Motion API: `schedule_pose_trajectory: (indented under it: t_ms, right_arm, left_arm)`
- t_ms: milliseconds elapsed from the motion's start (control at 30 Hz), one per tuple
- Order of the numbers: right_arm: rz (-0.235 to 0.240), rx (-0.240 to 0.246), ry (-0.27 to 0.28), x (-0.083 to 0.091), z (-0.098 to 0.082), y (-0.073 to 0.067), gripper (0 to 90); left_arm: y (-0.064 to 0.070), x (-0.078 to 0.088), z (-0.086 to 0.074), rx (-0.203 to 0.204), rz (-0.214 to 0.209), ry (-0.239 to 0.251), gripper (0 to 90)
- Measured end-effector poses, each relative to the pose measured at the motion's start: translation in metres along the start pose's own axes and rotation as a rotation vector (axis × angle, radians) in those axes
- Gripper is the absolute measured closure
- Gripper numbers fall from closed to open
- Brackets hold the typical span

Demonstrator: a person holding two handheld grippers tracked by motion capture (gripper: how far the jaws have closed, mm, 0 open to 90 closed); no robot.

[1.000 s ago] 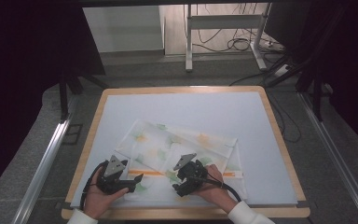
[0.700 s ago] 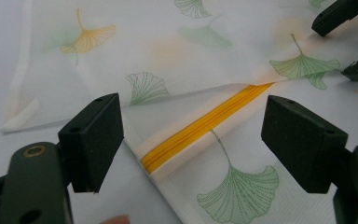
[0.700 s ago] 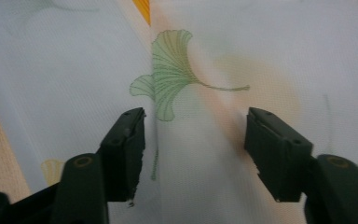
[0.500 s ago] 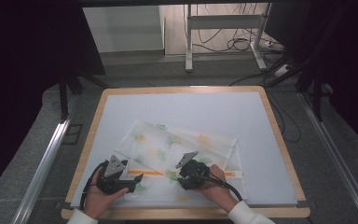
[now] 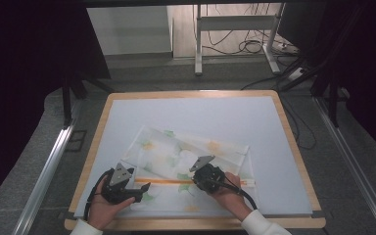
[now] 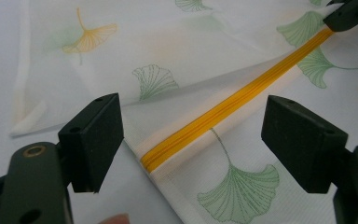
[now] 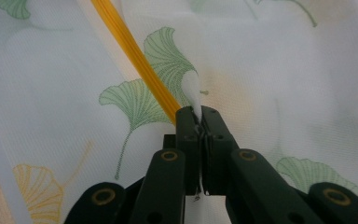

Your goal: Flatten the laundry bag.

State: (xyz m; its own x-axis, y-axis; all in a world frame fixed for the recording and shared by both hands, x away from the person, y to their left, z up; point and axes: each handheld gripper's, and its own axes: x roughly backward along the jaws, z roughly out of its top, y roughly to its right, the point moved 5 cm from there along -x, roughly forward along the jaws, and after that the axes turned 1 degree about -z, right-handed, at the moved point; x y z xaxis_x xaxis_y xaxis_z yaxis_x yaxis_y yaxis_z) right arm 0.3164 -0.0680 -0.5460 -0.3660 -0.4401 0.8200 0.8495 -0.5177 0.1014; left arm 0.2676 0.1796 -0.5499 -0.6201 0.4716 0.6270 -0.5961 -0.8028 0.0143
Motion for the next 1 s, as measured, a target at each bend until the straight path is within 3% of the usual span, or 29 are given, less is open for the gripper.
schedule_pose_trajectory:
  t_ms: [233, 700, 1000]
  right_arm:
    - [0.005, -0.039, 0.045, 0.009, 0.003, 0.008, 87.7]
    - [0.004, -0.053, 0.078, 0.017, 0.007, 0.015, 87.9]
    - [0.023, -0.108, 0.125, 0.029, 0.013, 0.029, 87.9]
  left_arm:
    - [0.000, 0.000, 0.000, 0.000, 0.000, 0.006, 20.9]
    - [0.001, 0.000, 0.000, -0.001, -0.001, 0.005, 20.9]
    - [0.001, 0.002, 0.002, -0.004, -0.005, 0.015, 20.9]
